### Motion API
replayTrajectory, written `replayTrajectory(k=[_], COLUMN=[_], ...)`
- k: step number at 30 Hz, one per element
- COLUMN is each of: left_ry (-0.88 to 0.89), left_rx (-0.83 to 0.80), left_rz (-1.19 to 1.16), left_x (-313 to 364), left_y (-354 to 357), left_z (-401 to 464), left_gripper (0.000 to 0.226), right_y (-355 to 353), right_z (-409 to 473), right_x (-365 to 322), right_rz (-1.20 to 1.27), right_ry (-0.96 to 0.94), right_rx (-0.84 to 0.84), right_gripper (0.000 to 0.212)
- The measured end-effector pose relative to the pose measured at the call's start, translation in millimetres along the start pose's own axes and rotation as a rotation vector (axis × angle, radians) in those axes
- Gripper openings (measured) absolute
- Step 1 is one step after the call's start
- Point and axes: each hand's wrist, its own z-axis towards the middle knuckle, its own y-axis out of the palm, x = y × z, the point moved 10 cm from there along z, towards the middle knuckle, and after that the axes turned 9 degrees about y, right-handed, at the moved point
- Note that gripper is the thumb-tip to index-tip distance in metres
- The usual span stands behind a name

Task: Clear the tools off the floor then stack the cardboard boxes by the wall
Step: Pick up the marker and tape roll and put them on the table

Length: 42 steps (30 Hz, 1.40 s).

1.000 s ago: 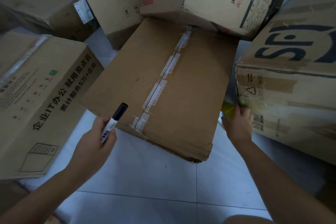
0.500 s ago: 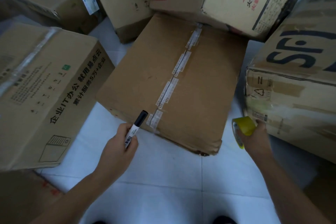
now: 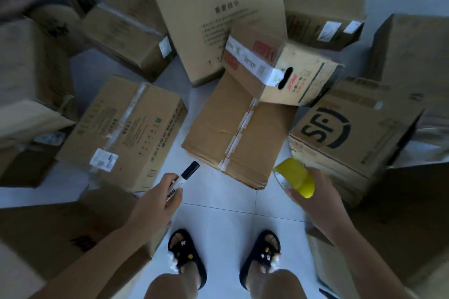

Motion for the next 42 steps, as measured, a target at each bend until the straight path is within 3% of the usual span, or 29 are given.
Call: replayTrajectory(k=[5, 8, 10, 13, 18, 24, 27, 36, 42], left_ry=[0.009, 0.006, 0.011, 0.025, 0.088, 0.327, 0.461, 0.764, 0.967], left_rx=[0.018, 0.042, 0.082, 0.112, 0.026, -0.201, -0.316, -0.648, -0.825], left_rz=[-0.108, -0.178, -0.228, -0.288, -0.306, -0.195, -0.132, -0.103, -0.065], left_x=[109, 155, 174, 185, 189, 210, 228, 302, 342], left_y=[-84, -116, -127, -135, -139, -132, -113, -15, 67], left_z=[-79, -121, -145, -176, -205, -214, -222, -311, -433], left_gripper=[0.012, 0.026, 0.006, 0.009, 0.014, 0.008, 0.016, 0.037, 0.026], right_y=[-94, -138, -156, -167, -140, -80, -60, -8, 39], right_z=[-121, -184, -216, -264, -344, -455, -510, -690, -831], right_x=[-70, -89, -86, -79, -46, -10, 9, 82, 128], right_rz=[0.068, 0.131, 0.189, 0.262, 0.385, 0.644, 0.710, 0.849, 0.776], right_ry=[-0.039, -0.058, -0.032, -0.004, 0.134, 0.385, 0.506, 0.865, 1.027], right_rx=[-0.096, -0.044, 0.011, 0.130, 0.356, 0.630, 0.760, 1.208, 1.456], right_gripper=[0.044, 0.045, 0.046, 0.049, 0.049, 0.059, 0.060, 0.057, 0.061])
